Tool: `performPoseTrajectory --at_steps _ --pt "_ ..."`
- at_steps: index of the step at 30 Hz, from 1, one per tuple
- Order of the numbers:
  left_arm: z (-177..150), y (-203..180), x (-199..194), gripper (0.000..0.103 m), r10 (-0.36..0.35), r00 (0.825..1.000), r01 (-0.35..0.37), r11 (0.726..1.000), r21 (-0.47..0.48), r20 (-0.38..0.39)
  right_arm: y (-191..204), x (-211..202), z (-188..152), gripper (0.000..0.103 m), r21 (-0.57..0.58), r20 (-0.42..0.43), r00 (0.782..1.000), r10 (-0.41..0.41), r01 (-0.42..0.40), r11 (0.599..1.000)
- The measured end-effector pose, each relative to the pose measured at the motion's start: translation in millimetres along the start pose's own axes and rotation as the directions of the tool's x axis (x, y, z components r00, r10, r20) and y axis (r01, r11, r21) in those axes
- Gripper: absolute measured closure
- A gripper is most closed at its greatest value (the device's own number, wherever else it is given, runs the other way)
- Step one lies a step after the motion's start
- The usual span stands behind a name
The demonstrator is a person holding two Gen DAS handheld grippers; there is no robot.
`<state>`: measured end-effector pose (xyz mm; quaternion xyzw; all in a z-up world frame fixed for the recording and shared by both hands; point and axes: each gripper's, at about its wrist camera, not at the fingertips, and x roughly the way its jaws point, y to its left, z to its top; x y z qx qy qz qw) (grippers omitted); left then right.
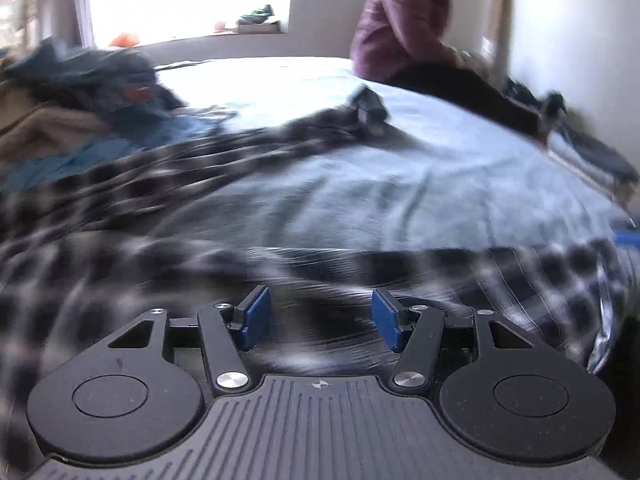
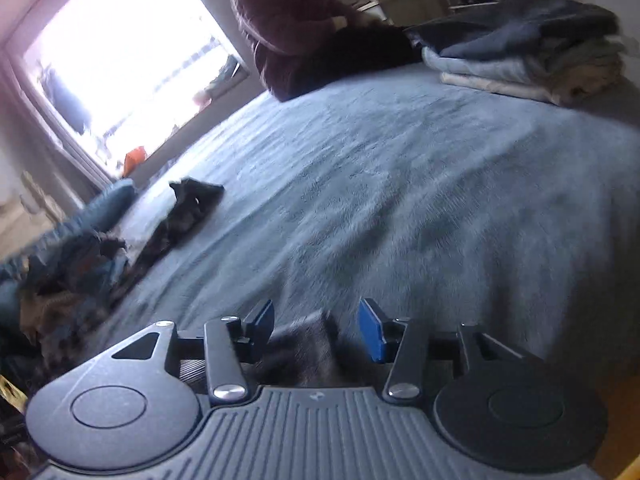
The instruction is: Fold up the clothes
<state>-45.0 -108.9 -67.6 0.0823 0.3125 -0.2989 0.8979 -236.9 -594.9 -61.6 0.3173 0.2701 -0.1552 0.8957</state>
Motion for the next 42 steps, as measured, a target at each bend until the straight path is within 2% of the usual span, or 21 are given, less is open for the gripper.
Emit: performPoseTrajectory --at_steps 4,7,10,13,15,17,18,19,20,26,30,32,35,36,39,42 --pt "9 -12 17 0.047 -0.008 1.000 0.008 0.996 0.088 0.002 2 28 5 0.051 -0.047 -0.061 0.996 -0.060 0.057 0.997" --pt "23 -13 30 0.047 -0.031 1.000 0.031 0.986 0.166 -0.003 7 25 -5 0.053 -0.066 -0.096 0.995 0.017 -0.023 0.998" --pt "36 -16 52 0.046 -0.082 0.995 0.093 0.958 0.270 -0.049 13 23 -10 0.055 -0.082 -0.119 0.991 0.057 -0.067 0.994" --pt "39 -20 78 0.046 -0.141 0.981 0.178 0.924 0.337 -0.133 14 31 -7 0.056 -0.086 -0.137 0.989 0.062 -0.074 0.994" --pt "36 -24 87 0.047 -0.156 0.975 0.205 0.906 0.371 -0.160 19 36 -7 0.058 -0.107 -0.159 0.985 0.072 -0.089 0.990" --pt "33 -28 91 0.047 -0.168 0.971 0.223 0.891 0.396 -0.167 28 36 -7 0.077 -0.160 -0.165 0.985 0.057 -0.083 0.984" --pt "32 -28 89 0.049 -0.178 0.970 0.231 0.889 0.395 -0.167 29 34 -8 0.081 -0.169 -0.164 0.985 0.060 -0.088 0.982" --pt "32 -29 87 0.050 -0.187 0.968 0.239 0.887 0.394 -0.166 31 32 -8 0.090 -0.178 -0.160 0.985 0.064 -0.093 0.980" --pt "32 -29 85 0.051 -0.196 0.967 0.247 0.885 0.394 -0.165 33 28 -7 0.091 -0.189 -0.148 0.987 0.068 -0.095 0.977" --pt "32 -33 76 0.051 -0.248 0.955 0.293 0.873 0.391 -0.163 57 4 7 0.092 -0.294 -0.020 0.996 0.083 -0.085 0.952" --pt "28 -48 86 0.053 -0.225 0.960 0.275 0.866 0.417 -0.168 71 2 19 0.092 -0.348 0.038 0.995 0.087 -0.068 0.935" --pt "25 -57 89 0.061 -0.208 0.964 0.260 0.865 0.429 -0.164 71 13 22 0.092 -0.360 0.040 0.997 0.065 -0.046 0.932" --pt "21 -70 88 0.081 -0.181 0.975 0.221 0.858 0.464 -0.131 68 23 26 0.093 -0.360 0.045 0.997 0.061 -0.041 0.932" --pt "20 -75 86 0.094 -0.178 0.976 0.216 0.850 0.480 -0.124 68 24 28 0.093 -0.359 0.051 0.997 0.065 -0.042 0.932" --pt "25 -84 81 0.101 -0.139 0.988 0.154 0.837 0.525 -0.068 73 21 39 0.093 -0.373 0.092 0.992 0.089 -0.049 0.927" --pt "45 -81 81 0.101 -0.123 0.992 0.111 0.859 0.500 -0.010 82 15 54 0.093 -0.398 0.143 0.983 0.118 -0.052 0.916"
